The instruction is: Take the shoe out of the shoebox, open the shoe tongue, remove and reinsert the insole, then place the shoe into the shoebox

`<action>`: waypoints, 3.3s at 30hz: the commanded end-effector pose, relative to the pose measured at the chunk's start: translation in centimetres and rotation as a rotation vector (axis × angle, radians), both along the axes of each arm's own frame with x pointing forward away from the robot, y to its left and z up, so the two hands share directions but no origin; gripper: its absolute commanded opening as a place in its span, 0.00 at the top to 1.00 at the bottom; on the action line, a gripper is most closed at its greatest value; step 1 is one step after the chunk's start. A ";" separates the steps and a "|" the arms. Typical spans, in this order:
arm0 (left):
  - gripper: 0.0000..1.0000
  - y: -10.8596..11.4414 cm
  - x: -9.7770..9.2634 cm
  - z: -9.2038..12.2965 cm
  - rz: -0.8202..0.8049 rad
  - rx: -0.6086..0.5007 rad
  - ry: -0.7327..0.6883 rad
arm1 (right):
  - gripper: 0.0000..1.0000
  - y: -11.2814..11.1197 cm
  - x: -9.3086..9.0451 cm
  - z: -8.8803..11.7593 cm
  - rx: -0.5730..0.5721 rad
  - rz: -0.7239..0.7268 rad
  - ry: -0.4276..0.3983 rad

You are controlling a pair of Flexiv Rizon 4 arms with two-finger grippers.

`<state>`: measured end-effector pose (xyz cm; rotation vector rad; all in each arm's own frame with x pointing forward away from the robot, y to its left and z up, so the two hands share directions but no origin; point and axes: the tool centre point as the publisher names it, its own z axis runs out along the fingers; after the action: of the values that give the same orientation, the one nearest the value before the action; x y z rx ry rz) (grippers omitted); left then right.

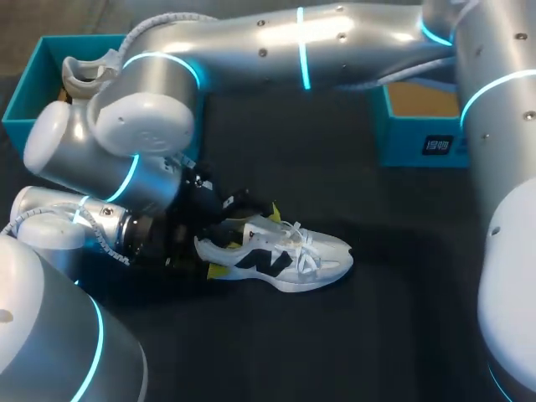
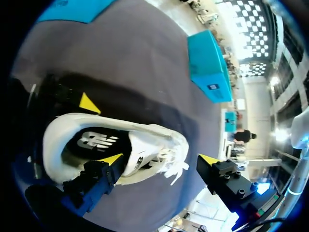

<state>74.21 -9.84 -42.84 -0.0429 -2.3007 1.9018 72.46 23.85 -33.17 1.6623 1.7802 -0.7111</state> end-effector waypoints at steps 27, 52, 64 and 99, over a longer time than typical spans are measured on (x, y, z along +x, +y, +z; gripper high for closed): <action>1.00 0.1 0.2 -0.4 0.004 0.000 -0.001 | 0.00 -3.9 -1.4 1.3 -0.109 -0.608 -0.574; 1.00 0.1 0.2 -0.4 0.004 0.000 -0.001 | 0.00 -1.5 -2.2 0.7 0.075 -0.579 -0.431; 1.00 0.1 0.2 -0.4 0.004 0.000 -0.001 | 0.25 -2.4 -2.1 1.1 0.071 -0.570 -0.395; 1.00 0.1 0.2 -0.4 0.004 0.000 -0.001 | 0.53 -4.5 -1.0 1.2 0.206 -0.518 -0.300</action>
<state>74.27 -9.85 -42.85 -0.0429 -2.3011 1.9020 71.99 19.91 -32.12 1.8991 1.8594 -0.6781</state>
